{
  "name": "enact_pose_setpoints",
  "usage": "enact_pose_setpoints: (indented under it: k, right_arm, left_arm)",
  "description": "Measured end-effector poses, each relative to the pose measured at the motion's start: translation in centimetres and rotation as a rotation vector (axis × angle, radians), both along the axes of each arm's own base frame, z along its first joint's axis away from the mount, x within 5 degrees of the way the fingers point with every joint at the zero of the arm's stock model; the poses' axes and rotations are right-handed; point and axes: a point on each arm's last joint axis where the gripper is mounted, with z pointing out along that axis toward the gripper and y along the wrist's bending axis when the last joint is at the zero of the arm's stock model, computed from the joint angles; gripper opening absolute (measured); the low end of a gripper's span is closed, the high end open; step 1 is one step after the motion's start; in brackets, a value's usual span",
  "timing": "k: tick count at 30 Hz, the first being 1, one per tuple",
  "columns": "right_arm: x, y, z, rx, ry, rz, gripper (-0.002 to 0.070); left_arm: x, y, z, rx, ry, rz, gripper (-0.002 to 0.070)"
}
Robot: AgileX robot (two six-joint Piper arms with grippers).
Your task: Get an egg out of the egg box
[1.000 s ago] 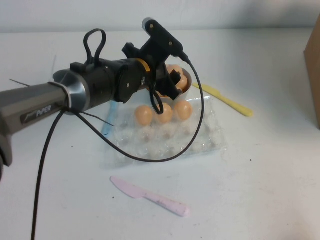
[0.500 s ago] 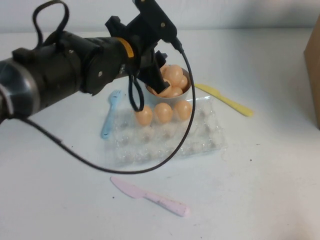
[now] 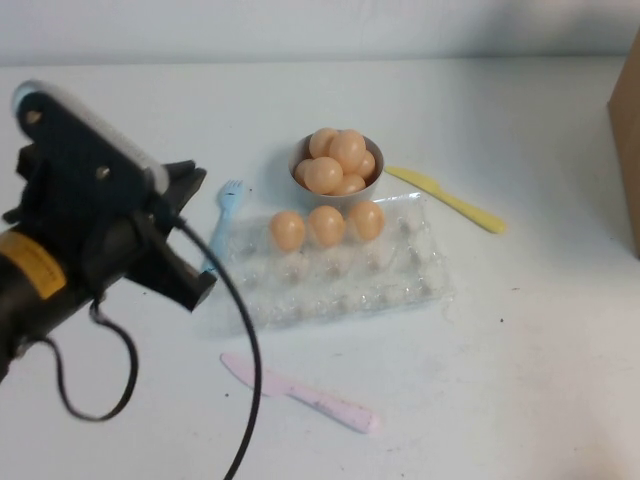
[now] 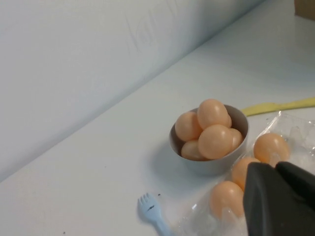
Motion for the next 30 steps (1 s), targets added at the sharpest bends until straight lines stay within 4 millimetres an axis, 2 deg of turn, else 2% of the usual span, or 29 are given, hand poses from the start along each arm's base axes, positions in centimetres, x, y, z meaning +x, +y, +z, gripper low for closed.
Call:
enact_pose_setpoints:
  k: [5, 14, 19, 23, 30]
  right_arm:
    - [0.0, 0.0, 0.0, 0.000, 0.000, 0.000, -0.0017]
    - [0.0, 0.0, 0.0, 0.000, 0.000, 0.000, -0.0017]
    - [0.0, 0.0, 0.0, 0.000, 0.000, 0.000, -0.0017]
    - [0.0, 0.0, 0.0, 0.000, 0.000, 0.000, -0.0017]
    - [0.0, 0.0, 0.0, 0.000, 0.000, 0.000, -0.0017]
  left_arm:
    - [-3.8, 2.3, -0.4, -0.073, 0.021, 0.026, 0.0000]
    - [-9.0, 5.3, -0.5, -0.236, 0.002, 0.053, -0.0001]
    - [-10.1, 6.0, -1.4, -0.310, 0.086, 0.082, -0.0001]
    - [-10.3, 6.1, -1.9, -0.298, 0.159, 0.103, -0.0001]
    - [-10.7, 6.6, -1.9, -0.243, 0.128, 0.115, -0.0001]
